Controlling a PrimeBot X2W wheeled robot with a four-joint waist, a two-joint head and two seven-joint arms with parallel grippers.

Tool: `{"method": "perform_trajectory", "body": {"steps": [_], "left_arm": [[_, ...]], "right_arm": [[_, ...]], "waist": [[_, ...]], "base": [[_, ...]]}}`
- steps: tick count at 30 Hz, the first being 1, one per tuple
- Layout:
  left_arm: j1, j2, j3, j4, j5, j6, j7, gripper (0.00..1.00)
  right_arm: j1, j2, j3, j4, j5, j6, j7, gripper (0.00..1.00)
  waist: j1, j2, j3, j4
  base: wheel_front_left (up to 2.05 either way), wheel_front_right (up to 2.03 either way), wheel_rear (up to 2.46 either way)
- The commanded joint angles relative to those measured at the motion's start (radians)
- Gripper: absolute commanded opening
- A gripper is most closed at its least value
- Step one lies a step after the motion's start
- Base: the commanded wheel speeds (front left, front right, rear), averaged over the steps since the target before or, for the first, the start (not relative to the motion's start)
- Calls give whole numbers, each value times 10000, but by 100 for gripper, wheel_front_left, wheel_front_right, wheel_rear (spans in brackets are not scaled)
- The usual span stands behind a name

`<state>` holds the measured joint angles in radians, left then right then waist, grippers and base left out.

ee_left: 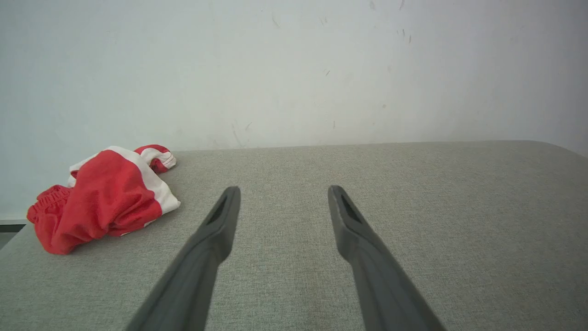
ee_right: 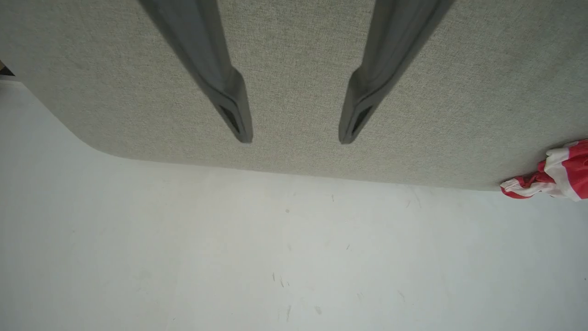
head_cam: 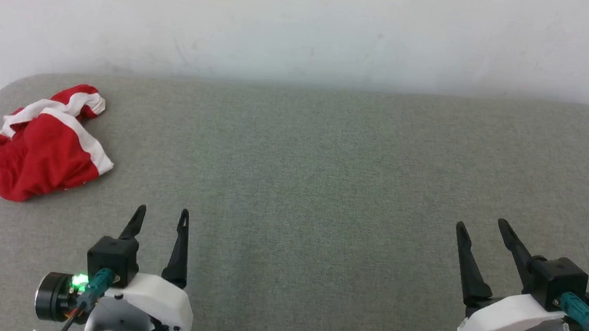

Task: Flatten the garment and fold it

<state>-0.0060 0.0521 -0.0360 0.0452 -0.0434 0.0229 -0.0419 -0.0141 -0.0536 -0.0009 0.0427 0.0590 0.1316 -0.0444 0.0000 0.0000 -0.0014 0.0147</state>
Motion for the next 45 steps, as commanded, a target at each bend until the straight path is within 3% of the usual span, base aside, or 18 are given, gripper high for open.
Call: {"method": "perform_trajectory", "body": {"steps": [1,45], "left_arm": [[-33,-4,-37,64,-65,94,-106,100],[173,-10,-316,634,-690,465,-1027,100]], "right_arm": [[176,8,-24,59,129,-2,-86,100],[499,20,165,878,1105,-5,-1005,100]], "waist": [[0,0,-7,56],[0,0,-161,2540]], "base": [[0,0,0],[0,0,0]]}}
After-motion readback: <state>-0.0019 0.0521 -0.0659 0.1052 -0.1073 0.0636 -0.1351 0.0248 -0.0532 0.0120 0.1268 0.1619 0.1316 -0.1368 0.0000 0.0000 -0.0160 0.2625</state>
